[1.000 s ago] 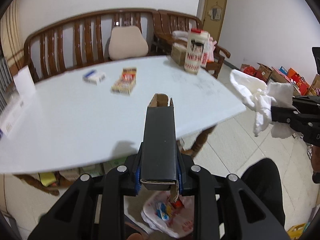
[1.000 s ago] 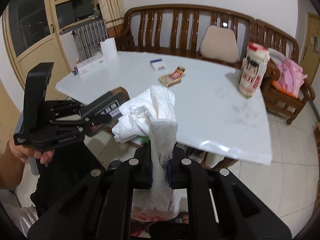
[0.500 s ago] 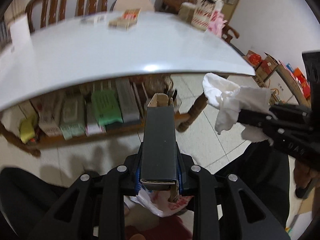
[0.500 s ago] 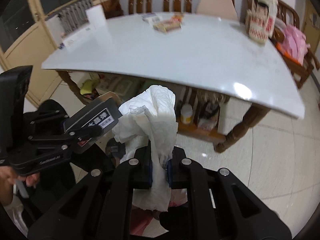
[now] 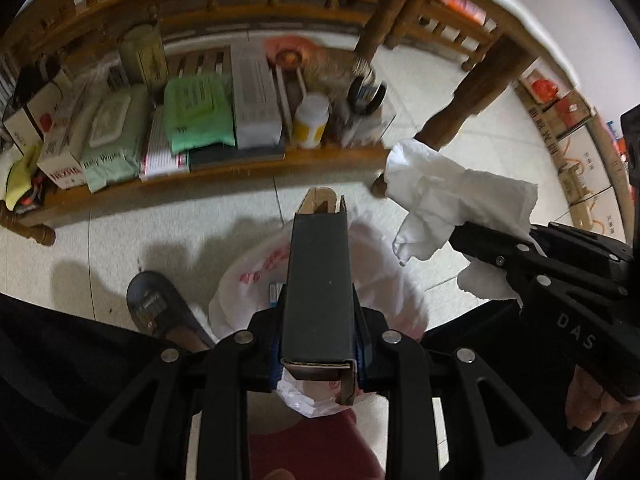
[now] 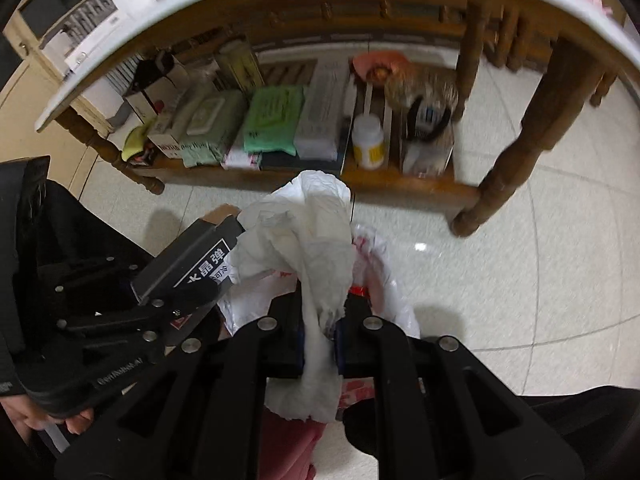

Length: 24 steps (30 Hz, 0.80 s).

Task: Collect trash
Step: 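Carry the black box and white tissue down over the white bag, then open both tools to drop the black box and tissue into the bag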

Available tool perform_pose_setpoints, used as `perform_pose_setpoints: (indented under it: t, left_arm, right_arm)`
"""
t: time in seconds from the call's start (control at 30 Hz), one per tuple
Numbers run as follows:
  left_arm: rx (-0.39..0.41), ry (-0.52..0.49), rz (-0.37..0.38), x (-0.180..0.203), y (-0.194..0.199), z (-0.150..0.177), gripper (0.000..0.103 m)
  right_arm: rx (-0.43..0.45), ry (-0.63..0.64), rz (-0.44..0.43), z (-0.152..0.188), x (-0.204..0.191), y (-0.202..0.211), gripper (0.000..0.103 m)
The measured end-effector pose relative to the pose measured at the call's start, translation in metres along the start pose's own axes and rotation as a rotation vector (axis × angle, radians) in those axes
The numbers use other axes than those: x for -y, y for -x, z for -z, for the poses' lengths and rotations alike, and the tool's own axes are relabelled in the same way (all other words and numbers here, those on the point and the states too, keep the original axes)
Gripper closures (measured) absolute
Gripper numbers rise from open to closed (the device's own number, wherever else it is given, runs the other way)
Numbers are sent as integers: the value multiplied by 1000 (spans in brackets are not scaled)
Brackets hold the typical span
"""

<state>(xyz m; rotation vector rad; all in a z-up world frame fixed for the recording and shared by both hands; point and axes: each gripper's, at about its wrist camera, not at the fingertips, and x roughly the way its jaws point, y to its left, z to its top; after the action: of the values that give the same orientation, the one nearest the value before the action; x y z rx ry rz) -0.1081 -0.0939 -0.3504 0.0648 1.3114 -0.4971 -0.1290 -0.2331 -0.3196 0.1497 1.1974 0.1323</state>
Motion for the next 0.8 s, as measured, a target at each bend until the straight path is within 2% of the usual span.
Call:
perform_pose_setpoints:
  t: [0.1, 0.3, 0.43, 0.63, 0.77, 0.8]
  left_arm:
    - [-43, 16, -8, -2, -16, 2, 77]
    - [-145, 60, 30, -7, -48, 12, 77]
    - [-210, 99, 56, -15, -67, 18, 77]
    - [-241, 121, 67, -17, -76, 23, 77]
    - [-258, 128, 62, -19, -79, 21, 77]
    - [-261, 130, 63, -19, -80, 22, 76]
  right_arm:
    - [-31, -7, 3, 0, 1, -15, 93]
    - [-122, -26, -19, 2, 3, -44, 92]
    - [-148, -40, -3, 2, 5, -58, 92]
    - [-195, -31, 10, 4, 3, -74, 90]
    - [-212, -41, 16, 5, 3, -80, 80]
    - [-210, -48, 24, 4, 5, -81, 65]
